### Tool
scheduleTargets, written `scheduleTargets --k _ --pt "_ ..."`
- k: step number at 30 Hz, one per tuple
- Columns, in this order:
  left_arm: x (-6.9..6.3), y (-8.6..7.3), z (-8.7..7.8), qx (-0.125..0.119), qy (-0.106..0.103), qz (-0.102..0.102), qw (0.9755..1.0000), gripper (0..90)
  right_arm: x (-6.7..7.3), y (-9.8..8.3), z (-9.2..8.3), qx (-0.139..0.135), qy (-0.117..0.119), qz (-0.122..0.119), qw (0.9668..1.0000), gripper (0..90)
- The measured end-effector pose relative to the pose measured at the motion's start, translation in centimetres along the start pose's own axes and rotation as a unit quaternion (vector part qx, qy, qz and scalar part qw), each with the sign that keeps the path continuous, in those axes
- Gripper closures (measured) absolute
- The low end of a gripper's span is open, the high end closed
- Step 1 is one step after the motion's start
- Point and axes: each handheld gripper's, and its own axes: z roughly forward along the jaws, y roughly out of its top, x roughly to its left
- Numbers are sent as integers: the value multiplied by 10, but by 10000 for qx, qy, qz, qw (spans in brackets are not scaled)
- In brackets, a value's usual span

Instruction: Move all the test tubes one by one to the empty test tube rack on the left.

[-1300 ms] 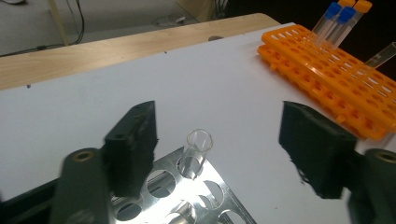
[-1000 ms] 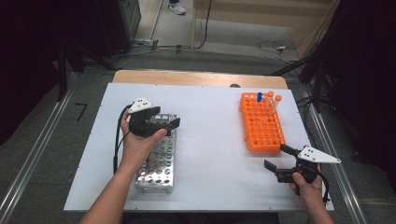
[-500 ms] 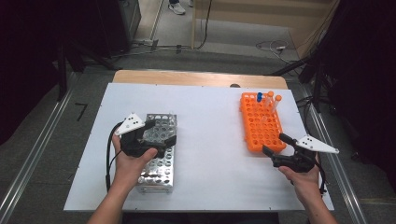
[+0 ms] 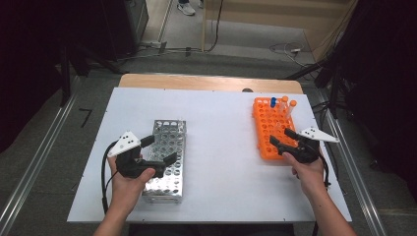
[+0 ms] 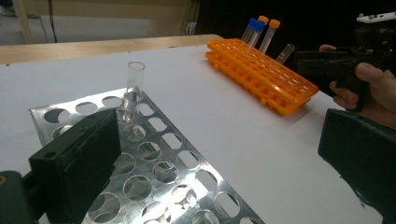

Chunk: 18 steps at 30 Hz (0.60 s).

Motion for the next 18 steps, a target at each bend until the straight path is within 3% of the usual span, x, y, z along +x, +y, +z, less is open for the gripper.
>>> scheduleTargets --k 3,8,18 --pt "2 -2 -2 -14 7 -49 10000 0 -3 3 13 207 -198 132 9995 411" --pt "2 -3 -3 -13 -20 -42 10000 0 -4 4 23 353 -288 253 9986 480" --pt "1 -4 -5 -45 -13 -69 10000 0 3 2 42 512 -694 345 9957 617"
